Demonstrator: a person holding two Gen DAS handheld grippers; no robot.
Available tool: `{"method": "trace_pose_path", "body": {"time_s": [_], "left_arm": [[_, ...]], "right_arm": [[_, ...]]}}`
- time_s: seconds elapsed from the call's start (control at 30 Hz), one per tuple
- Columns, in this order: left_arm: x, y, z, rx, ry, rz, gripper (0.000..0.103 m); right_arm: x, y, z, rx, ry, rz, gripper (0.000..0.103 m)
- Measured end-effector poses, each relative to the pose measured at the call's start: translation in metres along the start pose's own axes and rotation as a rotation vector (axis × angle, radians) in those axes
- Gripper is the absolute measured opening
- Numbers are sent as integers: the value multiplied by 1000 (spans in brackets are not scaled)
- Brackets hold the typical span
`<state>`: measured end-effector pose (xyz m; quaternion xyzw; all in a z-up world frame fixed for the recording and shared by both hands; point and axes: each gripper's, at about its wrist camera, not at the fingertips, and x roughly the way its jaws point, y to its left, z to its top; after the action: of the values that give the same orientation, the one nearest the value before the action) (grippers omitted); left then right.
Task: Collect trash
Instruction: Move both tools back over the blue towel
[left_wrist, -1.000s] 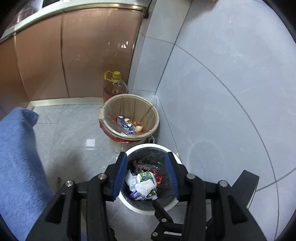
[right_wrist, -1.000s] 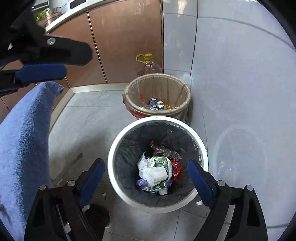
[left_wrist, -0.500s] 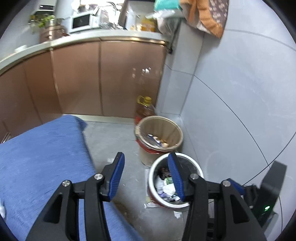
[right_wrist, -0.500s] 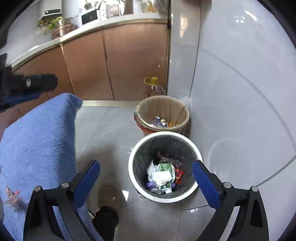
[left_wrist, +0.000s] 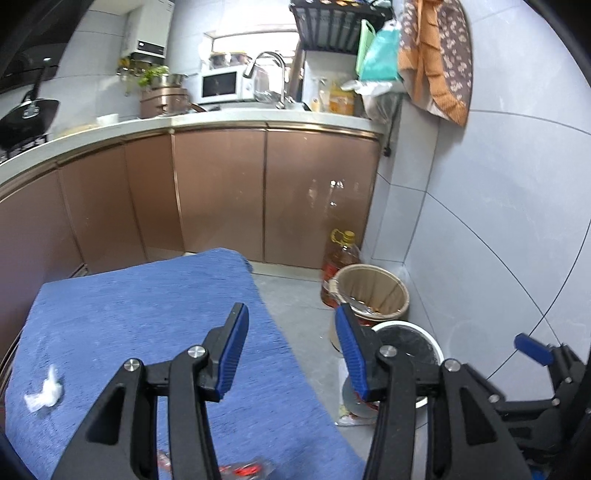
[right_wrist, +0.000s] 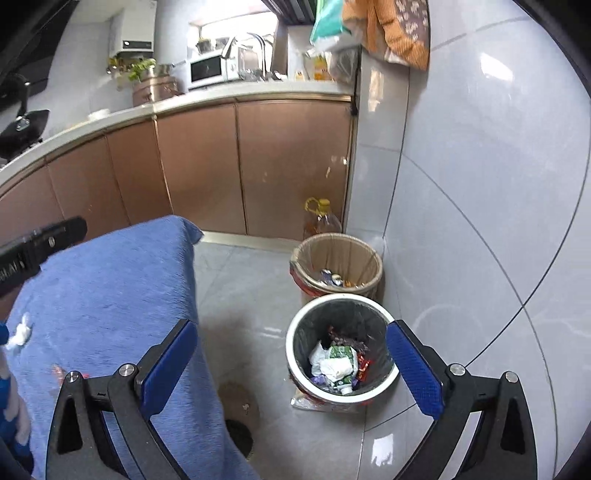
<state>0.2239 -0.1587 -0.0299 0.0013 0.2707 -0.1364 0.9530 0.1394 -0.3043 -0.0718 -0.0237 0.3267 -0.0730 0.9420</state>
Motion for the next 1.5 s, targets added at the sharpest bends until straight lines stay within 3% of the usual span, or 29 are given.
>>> {"method": "trace_pose_path", "body": {"time_s": [0.63,0.8,1.03,1.33,1.5], "left_arm": [[-106,43,-28,2,-214,78,47],[-122,49,-32,4,-202,69,47],[-123,76,-46,17,-158,95,47],[-118,161,-60,0,-110,186,48],[-108,218,-72,-17,-61,227,54]], "right_arm": [[-80,25,-5,71,-203,84,103],[-91,27,-6,83,-228,131,103],[-89,47,-6,20,-184,216,103],[-65,105,-17,-143,-89,333,103],[-47,143,-25,-253,-22,425,103]]}}
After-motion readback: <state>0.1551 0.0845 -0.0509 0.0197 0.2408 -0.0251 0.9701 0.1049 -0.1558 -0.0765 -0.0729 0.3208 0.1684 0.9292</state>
